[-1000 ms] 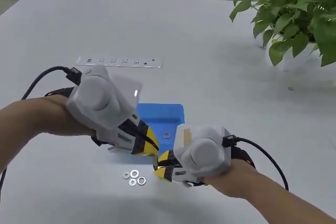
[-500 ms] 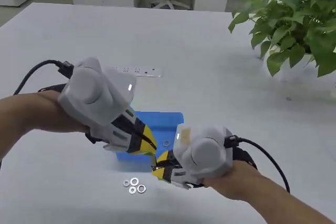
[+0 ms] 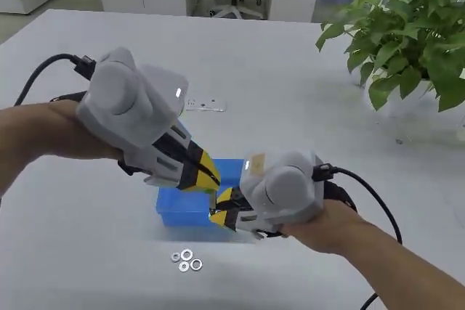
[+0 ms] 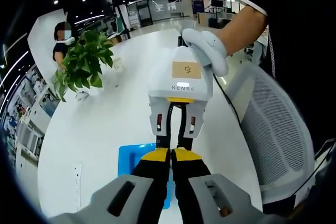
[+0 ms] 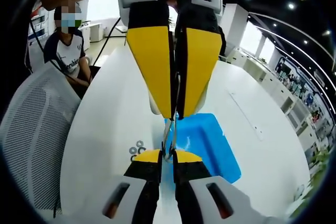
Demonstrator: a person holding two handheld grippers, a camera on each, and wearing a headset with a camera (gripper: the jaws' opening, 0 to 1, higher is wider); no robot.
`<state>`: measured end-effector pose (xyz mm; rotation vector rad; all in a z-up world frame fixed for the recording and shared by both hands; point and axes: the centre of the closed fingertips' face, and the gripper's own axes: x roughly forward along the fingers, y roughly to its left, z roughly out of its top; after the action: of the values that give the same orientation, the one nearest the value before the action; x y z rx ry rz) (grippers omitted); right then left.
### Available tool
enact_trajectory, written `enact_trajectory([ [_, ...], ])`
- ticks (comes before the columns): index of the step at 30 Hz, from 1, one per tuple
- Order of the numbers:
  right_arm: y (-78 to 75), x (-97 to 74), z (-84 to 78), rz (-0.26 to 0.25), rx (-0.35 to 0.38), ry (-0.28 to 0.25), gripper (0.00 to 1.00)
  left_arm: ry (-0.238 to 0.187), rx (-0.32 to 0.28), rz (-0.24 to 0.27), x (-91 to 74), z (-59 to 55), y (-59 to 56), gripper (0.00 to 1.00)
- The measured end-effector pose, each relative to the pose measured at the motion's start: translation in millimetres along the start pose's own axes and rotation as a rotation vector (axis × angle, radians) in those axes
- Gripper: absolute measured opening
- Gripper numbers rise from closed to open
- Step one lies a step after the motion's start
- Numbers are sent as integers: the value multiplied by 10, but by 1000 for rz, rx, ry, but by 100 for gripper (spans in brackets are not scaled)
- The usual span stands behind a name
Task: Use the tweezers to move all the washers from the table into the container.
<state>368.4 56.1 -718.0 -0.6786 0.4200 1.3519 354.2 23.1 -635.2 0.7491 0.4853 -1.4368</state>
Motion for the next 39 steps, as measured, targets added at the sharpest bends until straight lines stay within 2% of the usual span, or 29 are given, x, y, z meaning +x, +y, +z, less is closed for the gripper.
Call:
enact_trajectory([
  [10, -193, -7, -1, -12, -2, -11, 9, 15, 25, 13, -10, -14, 158, 5],
  [17, -304, 27, -43, -13, 13, -15, 9, 21, 22, 17, 27, -57, 278, 5],
  [23, -351, 69, -74, -1, 19, -13, 9, 16, 13, 12, 69, -86, 343, 5],
  [39, -437, 240, -293, 41, 70, 7, 10, 28, -8, -13, 259, -285, 475, 5],
])
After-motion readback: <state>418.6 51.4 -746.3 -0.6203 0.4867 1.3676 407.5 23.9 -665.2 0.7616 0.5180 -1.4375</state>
